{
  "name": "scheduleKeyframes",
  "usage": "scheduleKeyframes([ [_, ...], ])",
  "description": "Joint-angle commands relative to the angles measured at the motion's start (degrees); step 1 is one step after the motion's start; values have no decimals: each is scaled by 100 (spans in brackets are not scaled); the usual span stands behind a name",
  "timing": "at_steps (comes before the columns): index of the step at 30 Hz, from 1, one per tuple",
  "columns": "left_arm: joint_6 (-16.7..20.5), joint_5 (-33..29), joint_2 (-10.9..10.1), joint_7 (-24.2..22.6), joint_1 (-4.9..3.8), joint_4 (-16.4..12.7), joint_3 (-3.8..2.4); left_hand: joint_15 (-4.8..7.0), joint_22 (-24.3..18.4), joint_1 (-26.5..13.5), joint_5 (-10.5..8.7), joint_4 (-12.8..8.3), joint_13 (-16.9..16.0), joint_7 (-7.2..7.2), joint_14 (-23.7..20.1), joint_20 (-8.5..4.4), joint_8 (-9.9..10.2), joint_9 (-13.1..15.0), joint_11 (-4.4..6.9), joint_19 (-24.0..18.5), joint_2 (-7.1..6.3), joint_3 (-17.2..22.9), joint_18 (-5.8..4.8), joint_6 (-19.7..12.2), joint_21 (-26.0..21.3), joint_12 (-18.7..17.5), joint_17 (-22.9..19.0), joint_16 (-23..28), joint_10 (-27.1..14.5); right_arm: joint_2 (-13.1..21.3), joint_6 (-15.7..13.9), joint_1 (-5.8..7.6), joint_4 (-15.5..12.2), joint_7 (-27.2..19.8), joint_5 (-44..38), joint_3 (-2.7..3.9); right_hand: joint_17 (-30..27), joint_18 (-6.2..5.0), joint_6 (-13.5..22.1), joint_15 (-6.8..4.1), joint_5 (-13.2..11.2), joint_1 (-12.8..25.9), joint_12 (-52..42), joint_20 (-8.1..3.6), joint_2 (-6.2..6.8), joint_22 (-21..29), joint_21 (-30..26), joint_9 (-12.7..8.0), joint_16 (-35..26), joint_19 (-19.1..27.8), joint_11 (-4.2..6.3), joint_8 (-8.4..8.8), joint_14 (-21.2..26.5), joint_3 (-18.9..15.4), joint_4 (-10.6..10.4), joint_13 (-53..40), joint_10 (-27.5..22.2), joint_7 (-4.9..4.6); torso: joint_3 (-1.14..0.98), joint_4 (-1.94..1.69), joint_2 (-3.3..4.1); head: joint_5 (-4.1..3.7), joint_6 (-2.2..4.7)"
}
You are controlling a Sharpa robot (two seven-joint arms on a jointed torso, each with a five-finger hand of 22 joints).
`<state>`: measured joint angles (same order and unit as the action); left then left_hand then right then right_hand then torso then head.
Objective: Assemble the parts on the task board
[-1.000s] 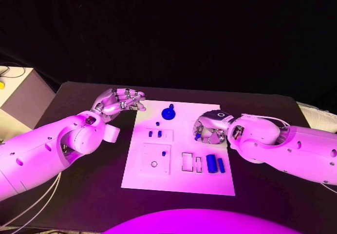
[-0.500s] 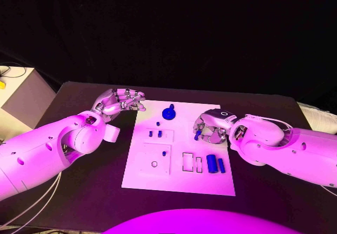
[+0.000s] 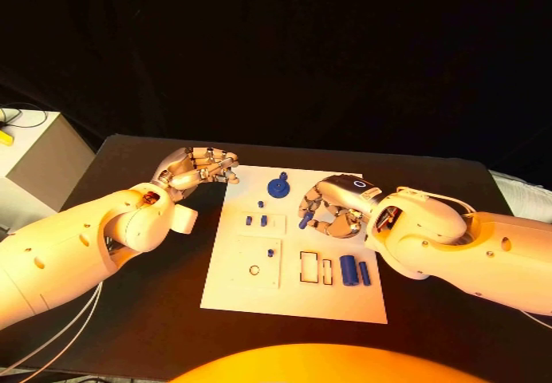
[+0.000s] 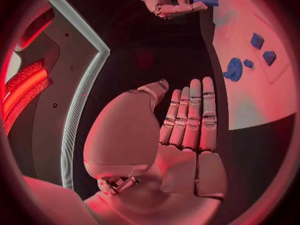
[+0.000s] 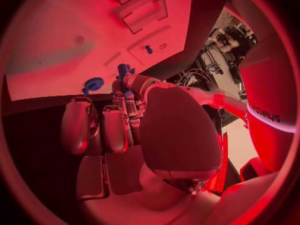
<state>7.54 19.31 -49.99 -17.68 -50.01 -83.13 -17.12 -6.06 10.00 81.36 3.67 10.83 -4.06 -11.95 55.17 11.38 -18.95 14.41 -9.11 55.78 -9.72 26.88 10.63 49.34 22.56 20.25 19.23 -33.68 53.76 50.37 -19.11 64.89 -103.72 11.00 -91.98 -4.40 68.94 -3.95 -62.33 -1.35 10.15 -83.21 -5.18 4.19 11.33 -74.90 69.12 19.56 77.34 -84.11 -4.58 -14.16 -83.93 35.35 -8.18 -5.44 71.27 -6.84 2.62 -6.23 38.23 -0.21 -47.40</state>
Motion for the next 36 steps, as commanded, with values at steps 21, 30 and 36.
scheduleKeyframes([
  [21,-128,-16,131,-11,16,68,-2,10,-12,-12,7,-24,-6,-27,-40,30,-24,-7,0,-6,32,-18,-29,-3,-46,-10,12,0,-8,-1332,22,-523,315,-57,-594,-211,-20,29,28,-19,69,82,64,-35,2,-613,5,527,24,-232,134,-25,-180,42,129,-2,180,-30,8,4,3,135,-39],
  [30,-133,-23,133,-2,16,67,-2,8,-17,-33,5,-11,-7,-29,-45,33,-27,-9,-3,-4,33,-30,-29,-6,-53,-8,18,-4,-9,-1450,90,-608,428,-17,-707,-243,-36,25,31,-19,75,91,69,-35,5,-605,-15,531,15,-228,132,-26,-177,48,141,-4,180,-32,3,8,2,164,-75],
  [36,-137,-24,127,3,16,67,-2,8,-17,-33,5,-11,-7,-29,-45,33,-27,-9,-3,-4,33,-30,-29,-6,-53,-8,18,-4,-9,-1464,99,-628,470,25,-824,-254,-35,27,32,-17,75,103,73,-34,5,-610,-7,536,15,-229,131,-28,-177,52,149,-6,180,-33,4,7,4,171,-100],
])
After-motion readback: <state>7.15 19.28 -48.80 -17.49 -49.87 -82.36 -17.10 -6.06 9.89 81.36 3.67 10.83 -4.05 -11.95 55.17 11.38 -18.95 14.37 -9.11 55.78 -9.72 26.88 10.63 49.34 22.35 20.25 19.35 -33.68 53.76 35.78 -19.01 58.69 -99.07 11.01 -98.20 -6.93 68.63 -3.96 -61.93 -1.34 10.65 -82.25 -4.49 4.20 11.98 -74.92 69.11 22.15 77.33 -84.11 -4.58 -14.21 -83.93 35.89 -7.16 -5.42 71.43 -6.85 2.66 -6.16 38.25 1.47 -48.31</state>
